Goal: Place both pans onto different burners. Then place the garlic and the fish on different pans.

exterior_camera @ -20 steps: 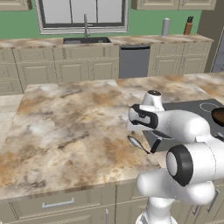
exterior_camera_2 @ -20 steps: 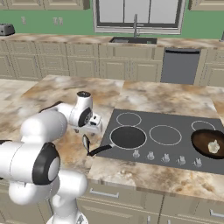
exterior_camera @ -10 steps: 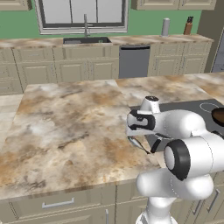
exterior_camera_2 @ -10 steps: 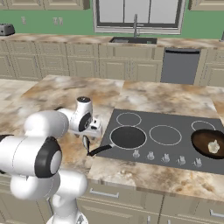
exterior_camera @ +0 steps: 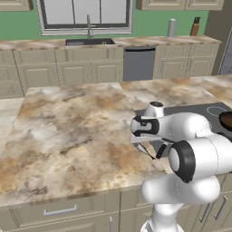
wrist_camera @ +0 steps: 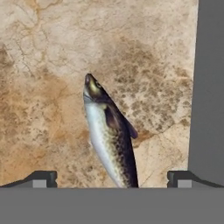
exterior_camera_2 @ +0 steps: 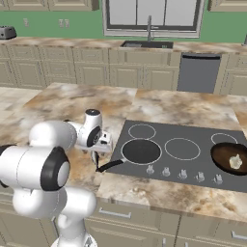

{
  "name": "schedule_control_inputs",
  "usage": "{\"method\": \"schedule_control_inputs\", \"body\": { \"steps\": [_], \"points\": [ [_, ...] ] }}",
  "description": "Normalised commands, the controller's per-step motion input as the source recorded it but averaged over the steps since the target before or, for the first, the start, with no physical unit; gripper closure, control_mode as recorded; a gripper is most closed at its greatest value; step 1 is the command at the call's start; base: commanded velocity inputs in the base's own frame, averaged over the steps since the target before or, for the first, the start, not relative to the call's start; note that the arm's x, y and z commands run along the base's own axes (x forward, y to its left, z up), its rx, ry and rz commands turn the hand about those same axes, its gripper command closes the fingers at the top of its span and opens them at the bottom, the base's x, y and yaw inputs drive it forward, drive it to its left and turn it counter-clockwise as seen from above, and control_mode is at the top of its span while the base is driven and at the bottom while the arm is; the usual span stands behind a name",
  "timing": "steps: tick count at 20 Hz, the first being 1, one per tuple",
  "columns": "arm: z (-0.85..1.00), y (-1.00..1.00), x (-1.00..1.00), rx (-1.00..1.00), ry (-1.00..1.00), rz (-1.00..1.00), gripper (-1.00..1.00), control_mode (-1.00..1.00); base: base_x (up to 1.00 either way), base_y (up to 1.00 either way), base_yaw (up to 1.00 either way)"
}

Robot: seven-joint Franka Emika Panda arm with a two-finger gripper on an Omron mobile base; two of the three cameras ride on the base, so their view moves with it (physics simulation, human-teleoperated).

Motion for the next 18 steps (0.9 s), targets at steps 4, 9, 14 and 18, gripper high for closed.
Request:
{"method": "schedule_control_inputs", "body": {
  "steps": [4,9,14,18],
  "points": [
    [-0.13,0.18,0.0,0.0,0.01,0.02,-1.0,-1.0,0.0,0.0,0.0],
    [-0.13,0.06,0.02,0.0,0.0,0.03,-1.0,-1.0,0.0,0.0,0.0],
    [-0.06,0.0,0.03,0.0,0.0,0.02,-1.0,-1.0,0.0,0.0,0.0],
    [-0.09,0.0,0.1,0.0,0.0,0.0,-1.0,-1.0,0.0,0.0,0.0]
  ]
}}
